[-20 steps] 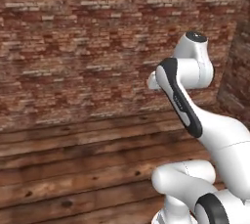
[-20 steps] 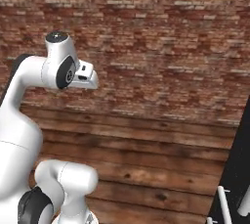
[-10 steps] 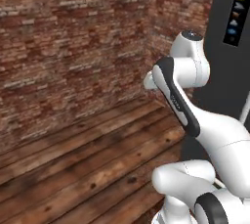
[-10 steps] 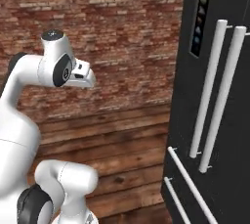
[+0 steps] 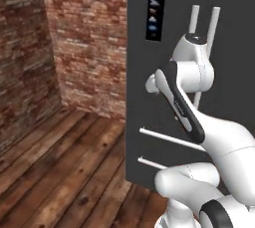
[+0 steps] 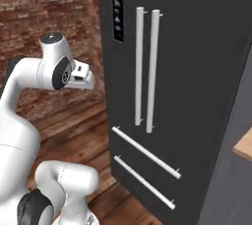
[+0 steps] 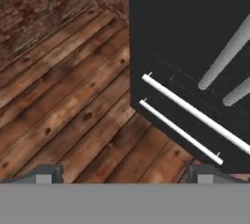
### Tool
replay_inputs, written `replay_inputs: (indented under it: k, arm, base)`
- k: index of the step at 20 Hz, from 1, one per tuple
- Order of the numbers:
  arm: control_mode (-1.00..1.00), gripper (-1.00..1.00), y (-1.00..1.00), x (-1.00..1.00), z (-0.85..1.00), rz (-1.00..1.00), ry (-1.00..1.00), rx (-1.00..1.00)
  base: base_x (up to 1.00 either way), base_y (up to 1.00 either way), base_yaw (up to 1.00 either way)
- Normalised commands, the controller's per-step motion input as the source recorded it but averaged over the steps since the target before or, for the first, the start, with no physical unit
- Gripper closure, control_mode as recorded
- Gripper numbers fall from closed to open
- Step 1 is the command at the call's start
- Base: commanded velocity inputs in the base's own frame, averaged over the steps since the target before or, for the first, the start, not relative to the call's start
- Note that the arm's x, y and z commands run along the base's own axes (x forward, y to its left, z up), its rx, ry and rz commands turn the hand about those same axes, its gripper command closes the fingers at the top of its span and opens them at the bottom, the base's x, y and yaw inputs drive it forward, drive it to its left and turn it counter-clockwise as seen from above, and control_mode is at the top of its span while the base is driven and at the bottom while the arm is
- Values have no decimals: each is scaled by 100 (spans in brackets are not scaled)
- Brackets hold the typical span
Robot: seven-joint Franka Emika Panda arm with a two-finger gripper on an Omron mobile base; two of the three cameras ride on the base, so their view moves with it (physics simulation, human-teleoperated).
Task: Retrieve the chicken drumstick from the fridge and place it on the saucepan with marinade on the stove.
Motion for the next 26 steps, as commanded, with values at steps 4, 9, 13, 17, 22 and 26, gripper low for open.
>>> replay_inputs:
  k: [4, 9, 13, 17, 22, 26]
  arm:
    - [100, -100, 0, 0, 0, 0, 0, 0]
    - [100, -100, 0, 0, 0, 0, 0, 0]
    - [100, -100, 0, 0, 0, 0, 0, 0]
    - [100, -100, 0, 0, 0, 0, 0, 0]
    - [100, -100, 0, 0, 0, 0, 0, 0]
    - [100, -100, 0, 0, 0, 0, 0, 0]
  base:
    - [-37, 42, -84]
    - [-25, 58, -87]
    - [0, 74, -79]
    - [0, 82, -61]
    - [-2, 14, -6]
    - [0, 32, 13]
